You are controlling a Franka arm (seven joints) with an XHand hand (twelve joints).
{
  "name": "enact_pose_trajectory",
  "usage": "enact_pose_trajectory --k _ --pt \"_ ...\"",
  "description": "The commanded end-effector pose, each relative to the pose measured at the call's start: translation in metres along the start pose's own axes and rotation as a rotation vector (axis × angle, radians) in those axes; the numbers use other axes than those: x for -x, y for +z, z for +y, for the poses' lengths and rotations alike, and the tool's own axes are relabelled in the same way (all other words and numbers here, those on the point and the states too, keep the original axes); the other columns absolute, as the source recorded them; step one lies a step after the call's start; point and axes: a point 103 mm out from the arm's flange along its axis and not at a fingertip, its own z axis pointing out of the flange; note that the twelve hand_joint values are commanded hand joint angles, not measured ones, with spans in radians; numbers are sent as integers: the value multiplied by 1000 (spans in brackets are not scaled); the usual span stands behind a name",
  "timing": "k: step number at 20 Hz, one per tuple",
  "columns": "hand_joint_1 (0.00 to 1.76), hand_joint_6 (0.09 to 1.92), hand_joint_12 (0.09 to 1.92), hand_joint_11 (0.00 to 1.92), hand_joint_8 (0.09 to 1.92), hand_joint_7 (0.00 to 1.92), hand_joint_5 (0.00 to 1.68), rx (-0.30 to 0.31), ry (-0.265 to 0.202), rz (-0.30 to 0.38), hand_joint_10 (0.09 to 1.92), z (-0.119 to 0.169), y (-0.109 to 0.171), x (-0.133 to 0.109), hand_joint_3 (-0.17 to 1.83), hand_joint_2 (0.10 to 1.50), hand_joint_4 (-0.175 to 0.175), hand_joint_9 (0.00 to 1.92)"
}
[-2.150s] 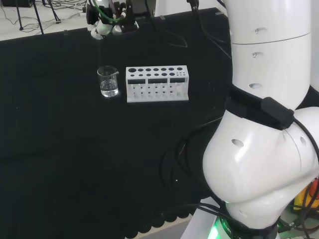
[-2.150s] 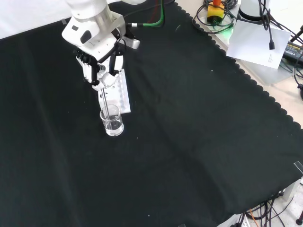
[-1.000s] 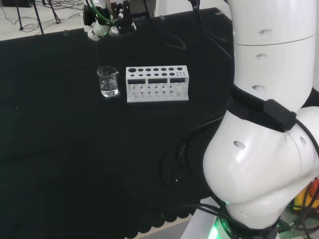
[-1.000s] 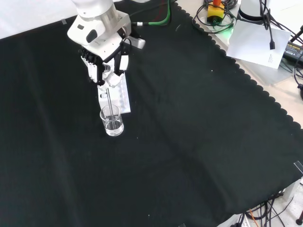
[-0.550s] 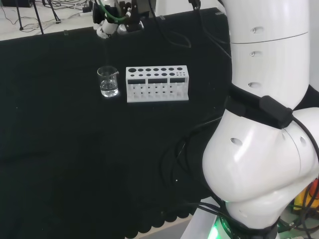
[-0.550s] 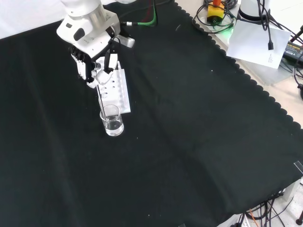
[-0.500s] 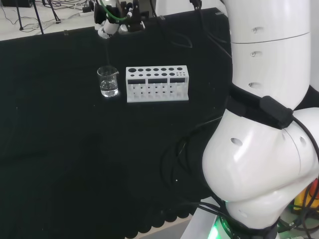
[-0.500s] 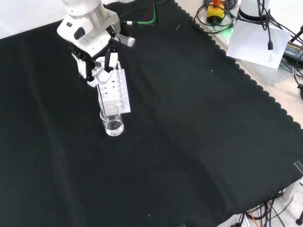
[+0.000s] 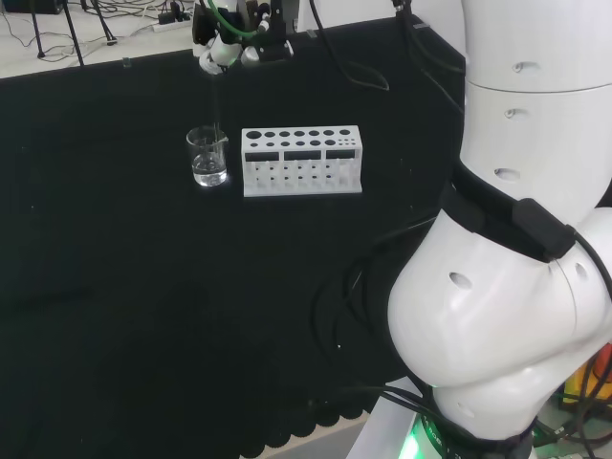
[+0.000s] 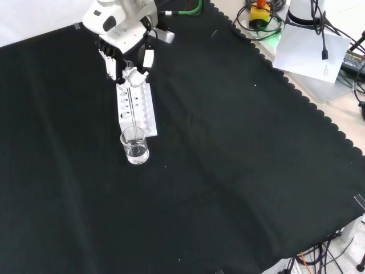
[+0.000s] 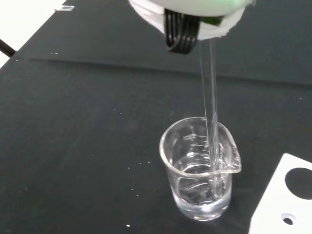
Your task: Stir in the beaker to the left of the white test tube rack with the glass rod.
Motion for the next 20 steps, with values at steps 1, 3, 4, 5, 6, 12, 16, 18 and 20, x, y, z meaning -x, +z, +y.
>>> enact_pose_trajectory --k 1,3,4,5,6,12,16,18,20 --pt "1314 582 772 1652 1038 1213 1143 8 -41 0 850 13 1 -25 588 742 -175 1651" --pt "1314 582 772 1652 1038 1213 1144 10 -46 2 850 21 2 -26 588 742 -175 1651" --pt "1314 582 772 1652 1038 1213 1144 11 -45 2 850 23 3 -26 589 742 -175 1651" --pt "1314 582 772 1652 1038 1213 1144 12 -44 1 850 24 3 -24 589 742 -175 1651" --pt "1314 582 772 1652 1038 1213 1144 13 -42 3 850 25 4 -23 589 742 -175 1651" --pt "1314 583 772 1652 1038 1213 1144 17 -30 -7 850 21 0 -15 590 741 -175 1651" --pt "1314 583 773 1652 1038 1214 1144 20 -28 -9 850 16 -3 -14 591 740 -175 1652" --pt "1314 582 773 1652 1038 1214 1145 23 -32 -5 850 15 -3 -14 592 739 -175 1652" --pt "1314 582 773 1652 1038 1214 1145 27 -37 -2 850 14 -5 -15 593 739 -175 1652"
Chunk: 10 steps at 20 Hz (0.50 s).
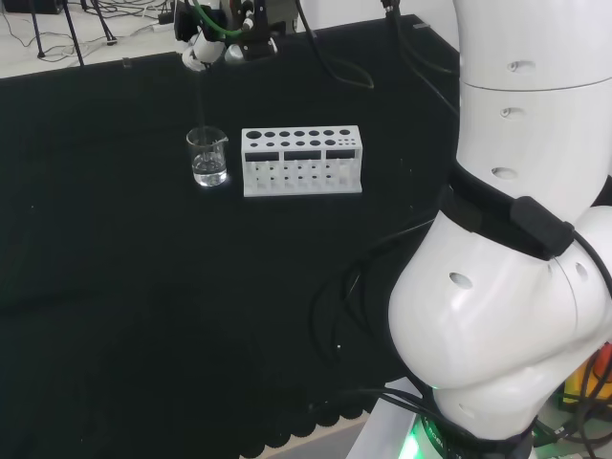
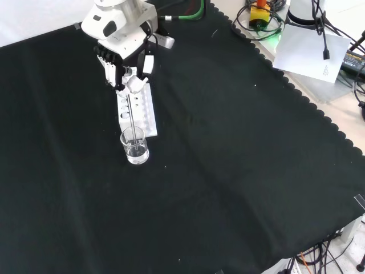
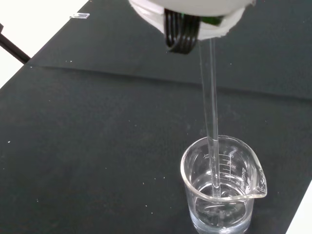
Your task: Stir in the beaker to the left of the white test tube rack with the glass rod.
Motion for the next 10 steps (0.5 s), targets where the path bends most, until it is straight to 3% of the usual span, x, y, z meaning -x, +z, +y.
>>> enact_pose_trajectory --k 1,10 --pt "1314 583 773 1652 1038 1214 1145 10 -8 5 850 -3 -4 0 593 739 -175 1652" --pt "1314 583 773 1652 1039 1214 1144 4 5 -8 849 -5 -6 2 594 739 -175 1653"
